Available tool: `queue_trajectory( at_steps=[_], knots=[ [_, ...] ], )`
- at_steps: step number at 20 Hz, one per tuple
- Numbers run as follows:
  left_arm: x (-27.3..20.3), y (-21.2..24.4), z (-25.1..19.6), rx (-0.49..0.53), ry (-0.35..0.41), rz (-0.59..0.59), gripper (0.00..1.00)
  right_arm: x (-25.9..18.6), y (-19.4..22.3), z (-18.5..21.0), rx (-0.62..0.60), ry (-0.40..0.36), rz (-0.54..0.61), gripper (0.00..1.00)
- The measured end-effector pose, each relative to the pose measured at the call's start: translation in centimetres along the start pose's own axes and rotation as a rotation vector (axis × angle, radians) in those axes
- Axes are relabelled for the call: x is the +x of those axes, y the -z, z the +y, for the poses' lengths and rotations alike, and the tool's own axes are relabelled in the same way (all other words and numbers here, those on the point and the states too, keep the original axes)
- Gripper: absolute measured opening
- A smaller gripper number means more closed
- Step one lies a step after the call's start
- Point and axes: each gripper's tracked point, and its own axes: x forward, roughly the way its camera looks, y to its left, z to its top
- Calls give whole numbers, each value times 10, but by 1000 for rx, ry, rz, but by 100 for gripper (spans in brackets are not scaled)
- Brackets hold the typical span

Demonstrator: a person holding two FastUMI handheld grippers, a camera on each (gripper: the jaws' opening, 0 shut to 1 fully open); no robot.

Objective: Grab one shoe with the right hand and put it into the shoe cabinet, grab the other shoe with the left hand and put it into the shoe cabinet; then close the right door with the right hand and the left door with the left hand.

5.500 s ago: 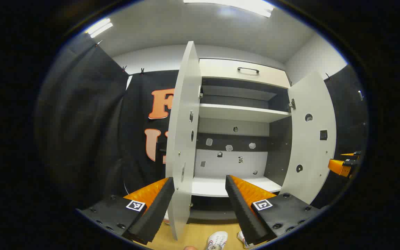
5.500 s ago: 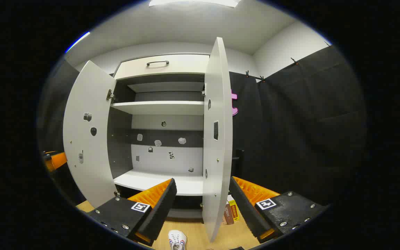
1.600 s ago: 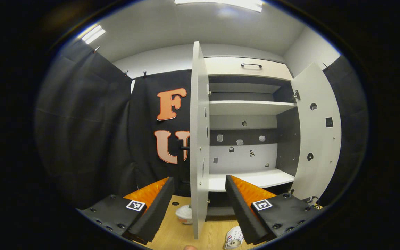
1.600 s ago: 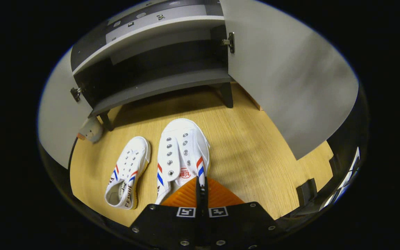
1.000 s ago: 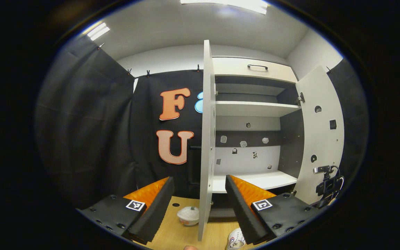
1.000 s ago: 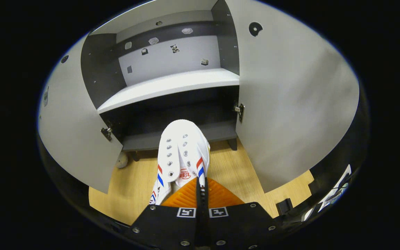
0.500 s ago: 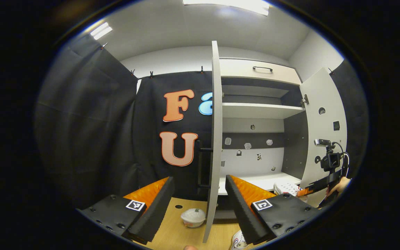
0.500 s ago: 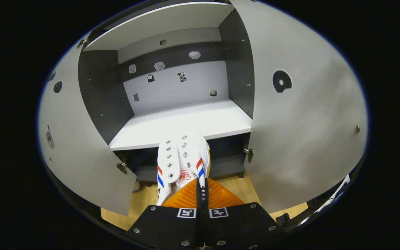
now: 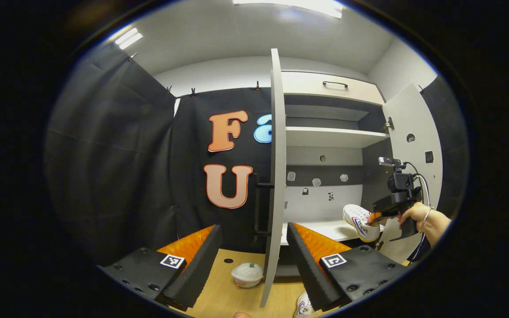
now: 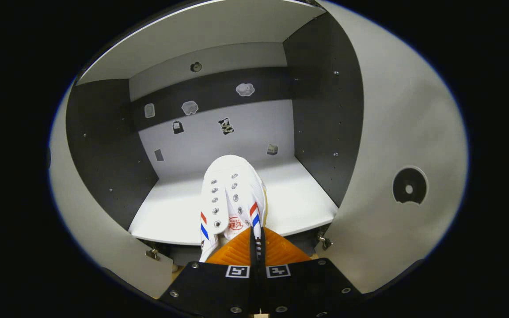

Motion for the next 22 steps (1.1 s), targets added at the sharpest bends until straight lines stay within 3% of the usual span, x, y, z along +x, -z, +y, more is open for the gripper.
queue_trajectory(
  at_steps=[3,4,5,13,15,16,18,19,20,21,22],
  knots=[
    [2,2,3,0,-14,6,99,-17,-22,-7,-15,33,7,0],
    [2,2,4,-4,-17,9,94,-21,-28,-9,-7,40,18,0],
    [2,3,5,-8,-19,11,96,-25,-32,-10,7,41,30,0],
    [2,3,13,15,-64,21,96,21,-22,-18,10,51,95,1],
    [5,7,8,14,-57,31,99,20,-25,-16,-2,32,72,10],
    [6,9,4,9,-48,36,96,11,-33,-12,-1,14,38,20],
    [11,13,-6,-2,-29,46,96,-12,-47,-8,4,-15,-23,25],
    [13,15,-12,-8,-15,49,96,-25,-50,-7,-5,-28,-42,22],
    [15,17,-19,-13,0,52,96,-38,-52,-5,-16,-33,-64,41],
    [16,21,-26,-16,18,57,96,-51,-51,-3,-31,-42,-84,48],
    [18,25,-34,-17,35,67,95,-66,-50,-4,-42,-43,-107,63]
  ],
)
